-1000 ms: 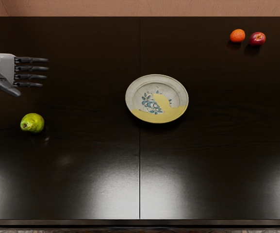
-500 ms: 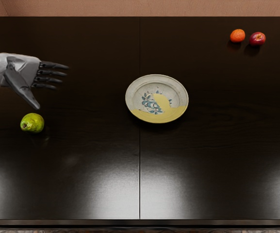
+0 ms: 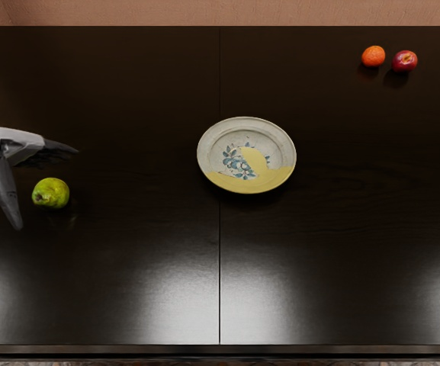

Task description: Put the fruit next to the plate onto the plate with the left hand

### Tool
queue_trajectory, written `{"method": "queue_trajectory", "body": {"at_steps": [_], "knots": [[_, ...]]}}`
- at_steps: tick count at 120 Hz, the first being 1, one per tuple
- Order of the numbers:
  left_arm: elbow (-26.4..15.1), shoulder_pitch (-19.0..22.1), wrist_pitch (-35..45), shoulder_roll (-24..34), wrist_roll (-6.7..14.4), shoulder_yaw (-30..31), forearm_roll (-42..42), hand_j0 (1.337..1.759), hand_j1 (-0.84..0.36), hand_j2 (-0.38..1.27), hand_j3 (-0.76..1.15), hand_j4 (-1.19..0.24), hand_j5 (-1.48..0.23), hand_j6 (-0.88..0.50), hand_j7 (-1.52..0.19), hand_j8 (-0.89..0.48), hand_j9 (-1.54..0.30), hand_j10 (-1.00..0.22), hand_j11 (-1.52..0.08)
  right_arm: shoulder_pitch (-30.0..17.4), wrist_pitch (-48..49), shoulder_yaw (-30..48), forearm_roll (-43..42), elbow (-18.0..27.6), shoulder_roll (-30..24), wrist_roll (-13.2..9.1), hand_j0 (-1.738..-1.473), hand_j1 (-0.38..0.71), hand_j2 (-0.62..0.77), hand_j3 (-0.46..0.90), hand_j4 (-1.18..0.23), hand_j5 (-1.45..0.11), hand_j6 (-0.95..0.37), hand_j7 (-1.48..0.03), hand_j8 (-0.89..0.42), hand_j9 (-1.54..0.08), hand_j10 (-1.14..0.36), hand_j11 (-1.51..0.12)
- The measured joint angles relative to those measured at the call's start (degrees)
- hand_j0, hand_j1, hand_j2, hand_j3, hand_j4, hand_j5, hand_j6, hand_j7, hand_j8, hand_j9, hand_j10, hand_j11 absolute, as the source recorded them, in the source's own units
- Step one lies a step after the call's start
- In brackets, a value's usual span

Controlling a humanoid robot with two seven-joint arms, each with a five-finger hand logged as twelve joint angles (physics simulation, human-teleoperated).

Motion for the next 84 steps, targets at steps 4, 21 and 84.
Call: {"method": "queue_trajectory", "body": {"at_steps": [4, 21, 84], "knots": [[-0.33, 0.86, 1.40, -0.28, 0.17, 0.03, 1.72, 1.658, 0.35, 0.00, 0.00, -0.01, 0.00, -0.01, 0.00, -0.01, 0.00, 0.00, 0.00, 0.00, 0.00, 0.00, 0.00, 0.02, 0.00, 0.00, -1.658, -0.32, -0.01, 0.00, -0.03, -0.04, -0.03, -0.04, -0.03, -0.04, -0.03, -0.04], [-0.98, 4.59, 8.76, -0.99, 0.50, 0.07, 9.78, 1.658, 0.35, 0.00, 0.00, -0.01, 0.00, -0.01, 0.00, -0.01, 0.00, -0.01, 0.00, 0.00, 0.00, 0.01, 0.00, -0.07, 0.00, 0.01, -1.658, -0.32, -0.01, 0.00, -0.03, -0.04, -0.03, -0.04, -0.03, -0.04, -0.03, -0.04], [0.39, 13.58, 26.92, -9.84, 0.60, 0.18, 29.18, 1.658, 0.35, 0.00, 0.00, -0.01, 0.00, -0.01, 0.00, -0.01, 0.00, -0.01, 0.00, 0.00, -0.01, 0.08, 0.00, -0.37, 0.00, -0.08, -1.658, -0.32, -0.01, 0.00, -0.03, -0.04, -0.03, -0.04, -0.03, -0.04, -0.03, -0.04]]}}
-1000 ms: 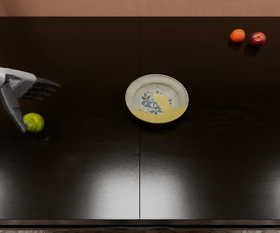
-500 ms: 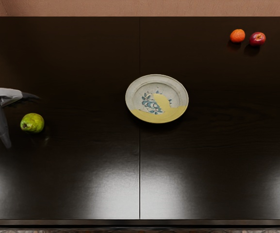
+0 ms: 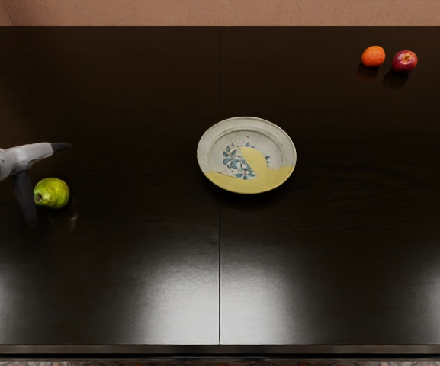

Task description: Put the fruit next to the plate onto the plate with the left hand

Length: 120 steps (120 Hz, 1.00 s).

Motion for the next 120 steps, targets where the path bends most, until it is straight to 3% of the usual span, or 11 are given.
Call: {"method": "queue_trajectory", "body": {"at_steps": [36, 54, 120], "knots": [[2.88, 1.57, 3.37, -3.99, 0.07, 0.08, 3.77, 1.658, 0.35, 0.00, 0.00, -0.01, 0.00, -0.01, 0.00, -0.01, 0.00, -0.01, 0.00, 0.00, 0.00, 0.09, 0.00, -0.09, 0.00, 0.00, -1.658, -0.32, -0.01, 0.00, -0.03, -0.04, -0.03, -0.04, -0.03, -0.04, -0.03, -0.04], [3.28, 1.57, 3.52, -4.77, 1.53, 0.07, 3.99, 1.658, 0.35, 0.00, 0.00, -0.01, 0.00, -0.01, 0.00, -0.01, 0.00, -0.01, 0.00, 0.00, 0.00, 0.10, 0.00, -0.10, 0.00, 0.00, -1.658, -0.32, -0.01, 0.00, -0.03, -0.04, -0.03, -0.04, -0.03, -0.04, -0.03, -0.04], [4.27, 3.23, 6.14, -5.54, 3.16, 0.37, 5.91, 1.657, 0.30, -0.04, 0.00, -0.13, -0.19, -0.14, -0.19, -0.14, -0.18, -0.14, -0.18, 0.07, 0.00, 0.10, 0.00, -0.10, 0.00, 0.00, -1.658, -0.32, -0.01, 0.00, -0.03, -0.04, -0.03, -0.04, -0.03, -0.04, -0.03, -0.04]]}}
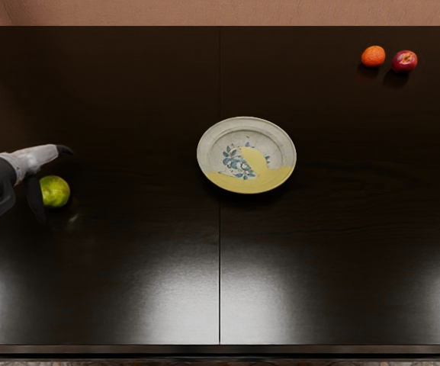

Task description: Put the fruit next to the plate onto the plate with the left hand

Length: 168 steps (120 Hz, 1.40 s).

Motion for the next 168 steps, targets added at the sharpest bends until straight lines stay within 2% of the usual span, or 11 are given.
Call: {"method": "queue_trajectory", "body": {"at_steps": [35, 69, 99, 131, 168], "knots": [[-0.03, -0.18, -0.70, -1.61, 1.48, 0.26, 0.25, 1.655, 0.24, -0.06, 0.00, -0.24, -0.35, -0.25, -0.34, -0.25, -0.33, -0.26, -0.32, 0.01, -0.01, 0.00, 0.00, 0.00, 0.00, 0.00, -1.658, -0.32, -0.01, 0.00, -0.03, -0.04, -0.03, -0.04, -0.03, -0.04, -0.03, -0.04], [-0.03, -0.09, -0.86, -1.61, 1.95, 0.28, 0.10, 1.657, 0.04, 0.03, 0.00, -0.32, -0.43, -0.33, -0.42, -0.34, -0.42, -0.34, -0.41, 0.02, -0.01, 0.01, 0.00, 0.00, 0.00, 0.00, -1.658, -0.32, -0.01, 0.00, -0.03, -0.04, -0.03, -0.04, -0.03, -0.04, -0.03, -0.04], [-0.12, -0.18, -0.88, -1.70, 2.59, 0.28, -0.27, 1.657, -0.08, 0.07, 0.00, -0.38, -0.51, -0.39, -0.51, -0.40, -0.50, -0.40, -0.50, 0.02, 0.00, 0.01, 0.00, 0.00, 0.00, 0.00, -1.658, -0.32, -0.01, 0.00, -0.03, -0.04, -0.03, -0.04, -0.03, -0.04, -0.03, -0.04], [-0.14, -0.31, -0.89, -2.05, 2.87, 0.24, -0.78, 1.655, -0.14, 0.07, 0.00, -0.43, -0.60, -0.32, -0.59, -0.35, -0.59, -0.44, -0.58, 0.02, 0.00, 0.07, 0.00, -0.02, 0.00, 0.00, -1.658, -0.32, -0.01, 0.00, -0.03, -0.04, -0.03, -0.04, -0.03, -0.04, -0.03, -0.04], [-0.13, -0.27, -0.95, -2.05, 2.94, 0.21, -0.75, 1.652, -0.15, 0.03, 0.00, -0.47, -0.68, -0.29, -0.69, -0.31, -0.68, -0.50, -0.67, 0.02, 0.00, 0.09, 0.00, -0.29, 0.00, 0.00, -1.658, -0.32, -0.01, 0.00, -0.03, -0.04, -0.03, -0.04, -0.03, -0.04, -0.03, -0.04]]}}
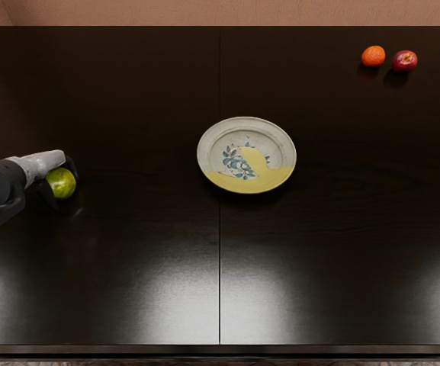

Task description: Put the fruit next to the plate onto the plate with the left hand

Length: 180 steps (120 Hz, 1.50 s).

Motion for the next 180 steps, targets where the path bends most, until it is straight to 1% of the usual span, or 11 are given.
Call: {"method": "queue_trajectory", "body": {"at_steps": [29, 54, 85, 91, 98, 103, 120, 135, 155, 166, 180], "knots": [[-0.21, -0.67, -0.04, -0.31, 0.50, -0.12, -0.20, 1.651, -0.13, -0.01, 0.00, -0.45, -0.74, -0.27, -0.74, -0.28, -0.73, -0.54, -0.73, 0.27, 0.00, 0.00, 0.00, -0.28, 0.00, 0.00, -1.658, -0.32, -0.01, 0.00, -0.03, -0.04, -0.03, -0.04, -0.03, -0.04, -0.03, -0.04], [-0.32, -2.73, -0.47, -1.49, 0.87, -0.36, -1.24, 1.650, -0.18, 0.00, 0.00, -0.41, -0.78, -0.23, -0.77, -0.24, -0.75, -0.55, -0.75, 0.41, 0.00, -0.01, 0.00, -0.32, 0.00, 0.00, -1.658, -0.32, -0.01, 0.00, -0.03, -0.04, -0.03, -0.04, -0.03, -0.04, -0.03, -0.04], [-0.24, -10.02, -3.58, -2.00, 0.93, -0.37, -6.00, 1.649, -0.15, -0.03, 0.00, -0.42, -0.83, -0.24, -0.80, -0.26, -0.78, -0.57, -0.77, 0.71, 0.00, -0.06, 0.00, -0.33, 0.00, -0.01, -1.658, -0.32, -0.01, 0.00, -0.03, -0.04, -0.03, -0.04, -0.03, -0.04, -0.03, -0.04], [-0.12, -11.20, -4.25, -3.16, 0.97, -0.35, -7.04, 1.650, -0.17, -0.02, 0.00, -0.44, -0.83, -0.25, -0.80, -0.26, -0.78, -0.58, -0.78, 0.75, 0.00, -0.07, 0.00, -0.33, 0.00, -0.01, -1.658, -0.32, -0.01, 0.00, -0.03, -0.04, -0.03, -0.04, -0.03, -0.04, -0.03, -0.04], [0.09, -11.90, -4.86, -4.24, 1.29, -0.33, -7.96, 1.650, -0.20, -0.01, 0.00, -0.42, -0.84, -0.23, -0.81, -0.24, -0.79, -0.57, -0.79, 0.80, 0.00, -0.08, 0.00, -0.33, 0.00, -0.02, -1.658, -0.32, -0.01, 0.00, -0.03, -0.04, -0.03, -0.04, -0.03, -0.04, -0.03, -0.04], [0.21, -13.36, -5.23, -4.90, 1.53, -0.32, -8.47, 1.649, -0.21, 0.00, 0.00, -0.42, -0.85, -0.23, -0.82, -0.24, -0.80, -0.57, -0.80, 0.82, 0.00, -0.08, 0.00, -0.33, 0.00, -0.02, -1.658, -0.32, -0.01, 0.00, -0.03, -0.04, -0.03, -0.04, -0.03, -0.04, -0.03, -0.04], [0.73, -16.60, -6.54, -7.32, 1.98, -0.34, -10.53, 1.647, -0.22, 0.00, 0.00, -0.40, -0.88, -0.20, -0.85, -0.22, -0.82, -0.55, -0.82, 0.84, 0.00, -0.08, 0.00, -0.55, 0.00, 0.00, -1.658, -0.32, -0.01, 0.00, -0.03, -0.04, -0.03, -0.04, -0.03, -0.04, -0.03, -0.04], [1.28, -19.17, -7.72, -9.16, 2.07, -0.31, -13.00, 1.646, -0.20, -0.01, 0.00, -0.39, -0.90, -0.20, -0.87, -0.21, -0.83, -0.55, -0.83, 0.82, 0.00, -0.09, 0.00, -0.65, 0.00, 0.00, -1.658, -0.32, -0.01, 0.00, -0.03, -0.04, -0.03, -0.04, -0.03, -0.04, -0.03, -0.04], [1.83, -22.54, -9.41, -12.45, 2.11, -0.28, -16.92, 1.646, -0.24, 0.01, 0.00, -0.38, -0.91, -0.18, -0.87, -0.20, -0.84, -0.53, -0.84, 0.81, 0.00, -0.20, 0.00, -0.67, 0.00, 0.00, -1.658, -0.32, -0.01, 0.00, -0.03, -0.04, -0.03, -0.04, -0.03, -0.04, -0.03, -0.04], [1.94, -23.55, -10.46, -13.81, 2.14, -0.30, -18.77, 1.644, -0.26, 0.02, 0.00, -0.37, -0.91, -0.17, -0.89, -0.19, -0.85, -0.52, -0.85, 0.80, 0.00, -0.28, 0.00, -0.68, 0.00, 0.00, -1.658, -0.32, -0.01, 0.00, -0.03, -0.04, -0.03, -0.04, -0.03, -0.04, -0.03, -0.04], [2.26, -26.85, -11.44, -16.03, 2.15, -0.29, -20.87, 1.643, -0.27, 0.04, 0.00, -0.34, -0.93, -0.15, -0.90, -0.17, -0.86, -0.51, -0.86, 0.80, -0.01, -0.33, 0.00, -0.68, 0.00, 0.00, -1.658, -0.32, -0.01, 0.00, -0.03, -0.04, -0.03, -0.04, -0.03, -0.04, -0.03, -0.04]]}}
